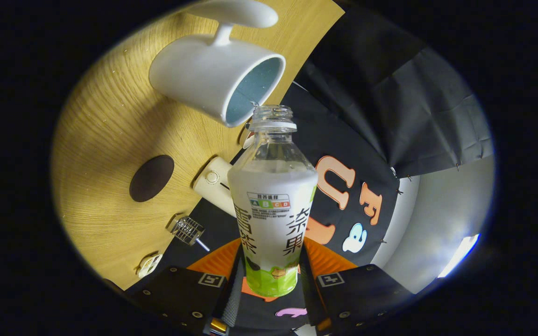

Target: Take the bottle from table, then pour the juice into the cup, finally place the bottle on the coaster

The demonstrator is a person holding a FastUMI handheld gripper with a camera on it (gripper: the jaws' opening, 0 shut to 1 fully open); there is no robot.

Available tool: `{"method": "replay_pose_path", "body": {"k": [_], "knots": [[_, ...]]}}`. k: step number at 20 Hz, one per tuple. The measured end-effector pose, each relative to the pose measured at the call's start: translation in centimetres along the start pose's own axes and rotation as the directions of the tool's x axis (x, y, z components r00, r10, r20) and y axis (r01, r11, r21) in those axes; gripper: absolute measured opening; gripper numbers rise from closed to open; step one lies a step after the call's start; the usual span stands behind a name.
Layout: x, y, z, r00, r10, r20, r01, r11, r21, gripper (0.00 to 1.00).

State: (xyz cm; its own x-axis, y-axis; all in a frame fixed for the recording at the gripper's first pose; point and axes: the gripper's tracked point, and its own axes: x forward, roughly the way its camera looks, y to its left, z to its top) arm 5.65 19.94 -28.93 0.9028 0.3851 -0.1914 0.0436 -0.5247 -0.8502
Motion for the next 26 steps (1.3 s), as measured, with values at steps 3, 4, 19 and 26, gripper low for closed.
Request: {"method": "replay_pose_path", "body": {"k": [3,4,19,26], "knots": [[0.16,-0.24,-0.09,1.0,-0.004,0.007,0.004,1.0,-0.024,0.57],[0.18,-0.24,-0.18,1.0,-0.001,0.007,0.001,1.0,-0.03,0.57],[0.47,-0.88,0.06,0.999,-0.031,0.038,0.034,0.996,-0.08,0.57],[0.54,-0.78,0.04,0.999,-0.023,0.04,0.026,0.997,-0.075,0.57]]}}
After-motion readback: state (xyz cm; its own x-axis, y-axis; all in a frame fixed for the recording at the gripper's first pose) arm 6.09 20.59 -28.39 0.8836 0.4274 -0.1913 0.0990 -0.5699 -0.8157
